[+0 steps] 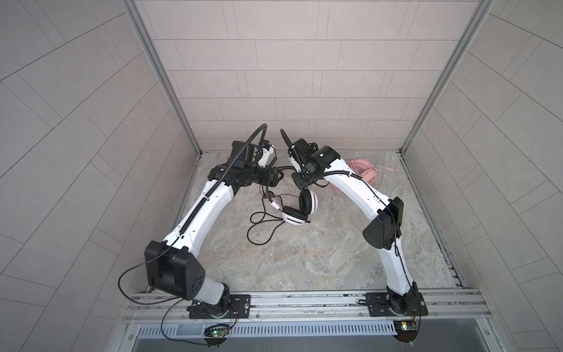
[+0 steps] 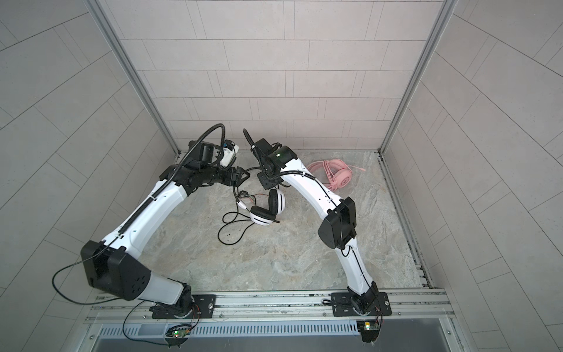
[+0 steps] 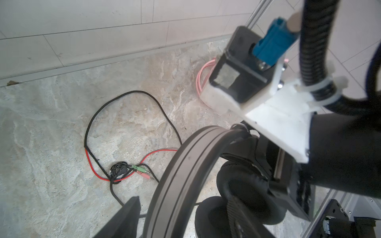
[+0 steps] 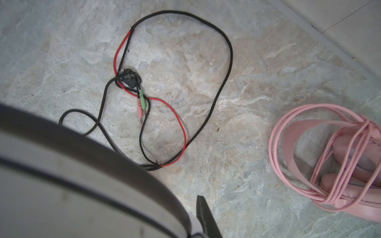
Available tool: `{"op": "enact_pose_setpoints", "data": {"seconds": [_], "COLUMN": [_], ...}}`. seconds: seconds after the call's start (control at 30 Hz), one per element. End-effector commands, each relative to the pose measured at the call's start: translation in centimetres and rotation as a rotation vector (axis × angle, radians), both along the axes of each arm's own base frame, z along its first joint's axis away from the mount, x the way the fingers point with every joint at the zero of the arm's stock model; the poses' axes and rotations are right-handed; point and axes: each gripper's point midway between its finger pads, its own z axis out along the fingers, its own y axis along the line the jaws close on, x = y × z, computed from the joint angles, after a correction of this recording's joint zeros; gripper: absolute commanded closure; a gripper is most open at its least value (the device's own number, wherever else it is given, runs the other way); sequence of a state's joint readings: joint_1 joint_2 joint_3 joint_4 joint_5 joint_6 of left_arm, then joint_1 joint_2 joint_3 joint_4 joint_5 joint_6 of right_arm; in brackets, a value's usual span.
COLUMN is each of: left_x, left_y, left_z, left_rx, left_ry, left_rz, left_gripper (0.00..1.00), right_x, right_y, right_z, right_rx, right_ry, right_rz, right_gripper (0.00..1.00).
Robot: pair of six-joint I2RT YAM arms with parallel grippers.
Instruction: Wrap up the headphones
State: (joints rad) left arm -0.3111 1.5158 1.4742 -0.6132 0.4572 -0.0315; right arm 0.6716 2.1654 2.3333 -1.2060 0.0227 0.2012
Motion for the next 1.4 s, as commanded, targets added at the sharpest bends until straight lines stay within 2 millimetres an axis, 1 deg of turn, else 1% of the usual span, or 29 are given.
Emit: {"op": "enact_pose_setpoints", "data": {"seconds": [0.0, 0.1, 0.17, 0.23, 0.3, 0.4, 0.47, 0.53, 0.63, 0.7, 0.77, 0.87, 0.97, 1.03, 1.1, 1.13, 1.17, 1.2, 1.23, 1.3, 1.37], "left_x": [0.3, 0.6, 0.4, 0.3, 0.3, 0.3, 0.4, 0.5, 0.6, 0.7, 1.0, 1.3, 1.8, 2.3, 2.6, 2.9, 3.2, 3.5, 3.8, 4.3, 4.3], "left_y": [0.6, 0.5, 0.4, 0.8, 1.3, 1.6, 1.7, 1.9, 2.4, 3.2, 4.1, 5.6, 7.3, 8.4, 9.3, 9.7, 10.1, 10.5, 11.0, 11.6, 11.9], "left_z": [-2.0, -2.8, -3.2, -3.8, -4.4, -4.5, -4.5, -4.6, -5.0, -5.1, -5.0, -4.4, -4.0, -3.9, -3.5, -3.2, -2.8, -2.4, -2.0, -1.6, -1.4], "left_rx": [0.138, 0.175, 0.196, 0.235, 0.271, 0.284, 0.284, 0.291, 0.298, 0.297, 0.270, 0.221, 0.189, 0.145, 0.048, -0.013, -0.075, -0.124, -0.169, -0.214, -0.219], "left_ry": [0.047, 0.056, 0.056, 0.055, 0.058, 0.061, 0.055, 0.055, 0.075, 0.091, 0.104, 0.119, 0.109, 0.112, 0.135, 0.145, 0.150, 0.151, 0.145, 0.140, 0.136], "left_rz": [-0.007, -0.005, -0.011, -0.006, 0.013, 0.021, 0.025, 0.034, 0.064, 0.097, 0.127, 0.179, 0.239, 0.286, 0.325, 0.346, 0.358, 0.371, 0.382, 0.402, 0.408], "left_gripper": [0.34, 0.38, 0.41, 0.46, 0.57, 0.79, 0.93, 0.99, 1.00, 1.00, 1.00, 1.00, 1.00, 1.00, 1.00, 1.00, 1.00, 1.00, 1.00, 1.00, 1.00], "right_x": [-0.7, -1.1, -1.2, -1.1, -1.2, -1.4, -1.4, -1.6, -1.9, -1.8, -1.9, -1.8, -1.5, -1.4, -1.3, -1.4, -1.2, -1.1, -1.1, -1.2, -1.3], "right_y": [0.7, 1.2, 1.7, 1.8, 1.8, 2.1, 2.1, 2.2, 2.1, 1.6, 0.6, -0.9, -2.6, -3.5, -4.4, -4.8, -4.9, -5.6, -6.2, -7.0, -7.3], "right_z": [1.0, 1.4, 1.4, 1.6, 1.7, 1.8, 1.9, 2.3, 2.6, 3.3, 4.3, 6.0, 7.7, 8.0, 8.4, 8.3, 8.3, 8.2, 8.2, 8.3, 8.3], "right_rx": [0.022, 0.029, 0.046, 0.049, 0.050, 0.053, 0.060, 0.076, 0.084, 0.086, 0.097, 0.112, 0.137, 0.193, 0.286, 0.340, 0.406, 0.445, 0.489, 0.559, 0.576], "right_ry": [0.007, 0.002, 0.006, 0.004, 0.004, 0.004, 0.002, 0.003, 0.008, -0.004, -0.013, -0.059, -0.138, -0.172, -0.215, -0.240, -0.281, -0.291, -0.293, -0.286, -0.286], "right_rz": [0.038, 0.052, 0.063, 0.061, 0.064, 0.078, 0.080, 0.067, 0.083, 0.062, 0.026, 0.002, -0.039, -0.069, -0.090, -0.089, -0.086, -0.107, -0.123, -0.137, -0.131], "right_gripper": [0.91, 0.91, 0.91, 0.91, 0.91, 0.89, 0.84, 0.77, 0.61, 0.53, 0.45, 0.40, 0.39, 0.37, 0.36, 0.34, 0.29, 0.25, 0.23, 0.23, 0.22]}}
